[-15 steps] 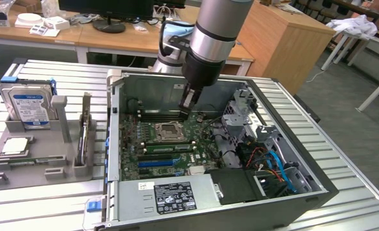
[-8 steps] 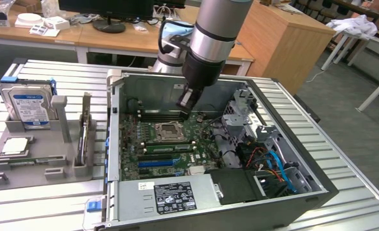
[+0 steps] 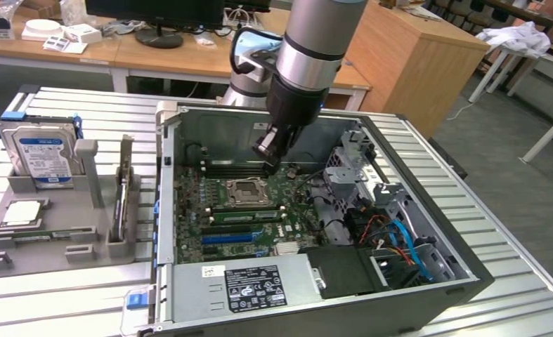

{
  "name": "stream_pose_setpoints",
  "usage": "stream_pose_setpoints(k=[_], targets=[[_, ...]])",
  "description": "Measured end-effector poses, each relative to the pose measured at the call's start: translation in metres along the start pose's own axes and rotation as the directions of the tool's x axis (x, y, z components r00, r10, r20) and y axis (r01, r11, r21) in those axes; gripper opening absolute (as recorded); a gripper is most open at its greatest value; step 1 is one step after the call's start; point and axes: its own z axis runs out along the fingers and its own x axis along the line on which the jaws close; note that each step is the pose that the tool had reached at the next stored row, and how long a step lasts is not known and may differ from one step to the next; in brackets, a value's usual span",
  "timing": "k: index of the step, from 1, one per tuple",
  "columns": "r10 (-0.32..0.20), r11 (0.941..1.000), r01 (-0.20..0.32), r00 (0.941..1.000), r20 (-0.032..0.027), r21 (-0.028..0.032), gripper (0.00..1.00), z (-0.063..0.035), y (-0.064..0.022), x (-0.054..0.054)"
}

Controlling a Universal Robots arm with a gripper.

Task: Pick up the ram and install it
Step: 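Press down the ram until it locks into place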

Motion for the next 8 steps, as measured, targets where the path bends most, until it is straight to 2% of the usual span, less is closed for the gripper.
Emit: stream_pose_setpoints(k=[4, 8], targets=[[0.073, 0.9974, -0.073, 0.9974, 0.0056, 0.0047, 0.11, 0.0001, 0.0, 0.0], [0.142, 0.9899, -0.142, 0.9899, 0.0113, 0.0089, 0.11, 0.0001, 0.0, 0.0]])
